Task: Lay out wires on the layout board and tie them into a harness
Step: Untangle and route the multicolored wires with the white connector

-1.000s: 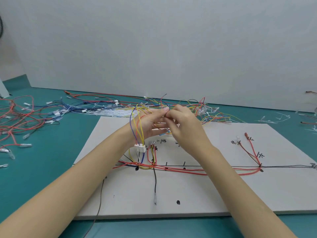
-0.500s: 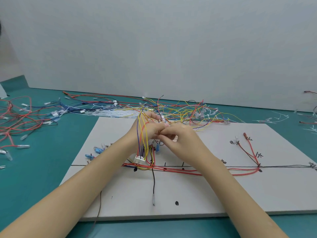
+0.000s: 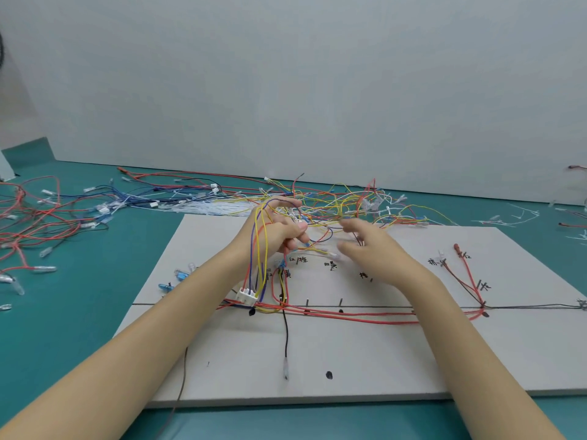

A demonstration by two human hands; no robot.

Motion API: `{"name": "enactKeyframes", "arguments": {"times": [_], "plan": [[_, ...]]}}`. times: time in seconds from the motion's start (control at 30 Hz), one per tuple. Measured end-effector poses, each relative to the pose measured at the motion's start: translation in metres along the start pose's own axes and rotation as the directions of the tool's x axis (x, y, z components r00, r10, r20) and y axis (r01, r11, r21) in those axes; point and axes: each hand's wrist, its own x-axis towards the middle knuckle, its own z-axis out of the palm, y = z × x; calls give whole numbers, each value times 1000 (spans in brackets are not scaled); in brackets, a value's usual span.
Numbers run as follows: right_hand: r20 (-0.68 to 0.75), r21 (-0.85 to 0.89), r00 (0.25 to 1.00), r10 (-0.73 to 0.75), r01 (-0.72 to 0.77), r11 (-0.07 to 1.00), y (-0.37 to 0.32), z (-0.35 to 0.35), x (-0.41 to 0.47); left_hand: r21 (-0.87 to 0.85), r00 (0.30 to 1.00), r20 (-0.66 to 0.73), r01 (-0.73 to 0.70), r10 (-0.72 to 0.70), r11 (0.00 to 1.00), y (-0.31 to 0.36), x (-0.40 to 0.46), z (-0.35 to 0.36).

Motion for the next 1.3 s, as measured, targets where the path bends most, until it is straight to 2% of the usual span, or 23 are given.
{"name": "enactKeyframes", "arguments": {"times": [0.13, 0.27, 0.4, 0.47, 0.57, 0.7, 0.77, 0.83, 0.9, 0.97, 1.03, 1.13, 1.3], "plan": [[-65, 57, 997, 32, -28, 998, 4, -1, 5, -29, 999, 24, -26, 27, 999, 2, 0, -3], [-91, 67, 994, 58, -52, 996, 8, -4, 10, -174, 996, 86, 21, -6, 985, 7, 1, -7], [-215, 267, 971, 108, -48, 962, 8, -3, 10, -278, 980, 184, 124, -74, 953, 12, 1, -19], [-232, 438, 959, 163, -47, 898, 7, -7, 11, -294, 975, 198, 152, -96, 944, 12, 2, -22], [-138, 677, 962, 234, -81, 732, 5, -10, 8, -248, 965, 218, 198, -144, 948, 10, 2, -22], [-17, 850, 973, 229, -107, 515, 3, -13, 3, -119, 954, 218, 233, -204, 965, 6, 4, -16], [-8, 871, 971, 237, -110, 479, 3, -14, 2, 9, 966, 175, 194, -193, 981, 4, 3, -13], [-21, 868, 969, 247, -105, 486, 3, -14, 1, 189, 985, 141, 68, -95, 980, 0, 1, -14], [-30, 871, 967, 254, -99, 481, 4, -13, 1, 329, 987, 164, -55, 1, 943, -3, -2, -14], [-37, 876, 965, 261, -94, 473, 5, -13, 0, 378, 976, 209, -142, 65, 915, -5, -4, -14], [-33, 883, 964, 265, -96, 459, 6, -13, 0, 357, 966, 238, -188, 105, 915, -4, -5, -13], [-46, 894, 957, 287, -89, 439, 8, -13, 0, 278, 966, 231, -183, 119, 943, 0, -6, -14], [-18, 936, 948, 317, -95, 338, 8, -15, 1, 127, 978, 206, -64, 37, 990, 3, 0, -21]]}}
